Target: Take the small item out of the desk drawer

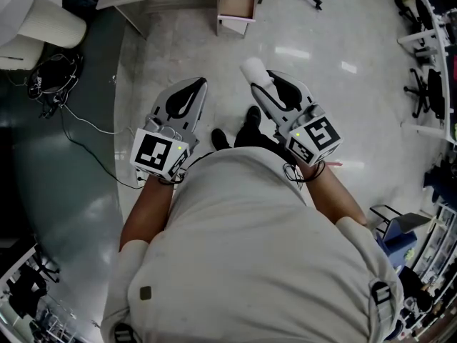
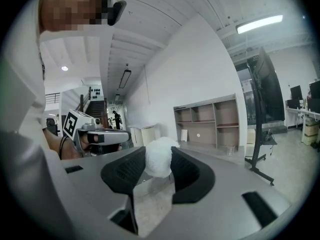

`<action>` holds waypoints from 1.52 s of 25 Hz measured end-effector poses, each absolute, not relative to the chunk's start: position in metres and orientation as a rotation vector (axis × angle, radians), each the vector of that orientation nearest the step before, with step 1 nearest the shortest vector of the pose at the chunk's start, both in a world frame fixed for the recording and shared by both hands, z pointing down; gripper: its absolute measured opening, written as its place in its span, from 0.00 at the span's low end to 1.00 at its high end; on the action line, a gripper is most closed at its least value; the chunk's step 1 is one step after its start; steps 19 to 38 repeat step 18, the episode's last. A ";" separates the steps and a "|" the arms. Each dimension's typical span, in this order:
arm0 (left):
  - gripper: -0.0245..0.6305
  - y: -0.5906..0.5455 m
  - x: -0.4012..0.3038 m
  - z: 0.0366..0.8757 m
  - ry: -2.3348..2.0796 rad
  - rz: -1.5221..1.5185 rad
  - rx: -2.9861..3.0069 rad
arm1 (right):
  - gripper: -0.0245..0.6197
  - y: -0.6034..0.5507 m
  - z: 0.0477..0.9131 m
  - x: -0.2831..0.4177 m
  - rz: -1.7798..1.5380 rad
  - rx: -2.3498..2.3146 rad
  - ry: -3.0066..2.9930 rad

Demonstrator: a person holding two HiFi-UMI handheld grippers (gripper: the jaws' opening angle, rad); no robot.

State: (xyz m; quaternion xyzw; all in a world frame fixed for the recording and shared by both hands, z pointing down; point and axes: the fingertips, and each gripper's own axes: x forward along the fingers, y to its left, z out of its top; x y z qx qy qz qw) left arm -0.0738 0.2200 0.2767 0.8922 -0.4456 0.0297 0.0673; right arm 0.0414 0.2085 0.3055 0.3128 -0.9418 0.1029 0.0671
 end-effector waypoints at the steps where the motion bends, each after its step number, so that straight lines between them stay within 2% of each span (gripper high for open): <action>1: 0.06 0.221 -0.075 0.277 -1.343 0.087 2.689 | 0.29 0.209 0.305 0.041 0.310 0.942 -2.841; 38: 0.06 0.210 -0.088 0.270 -1.327 0.057 2.697 | 0.29 0.200 0.297 0.024 0.283 0.942 -2.843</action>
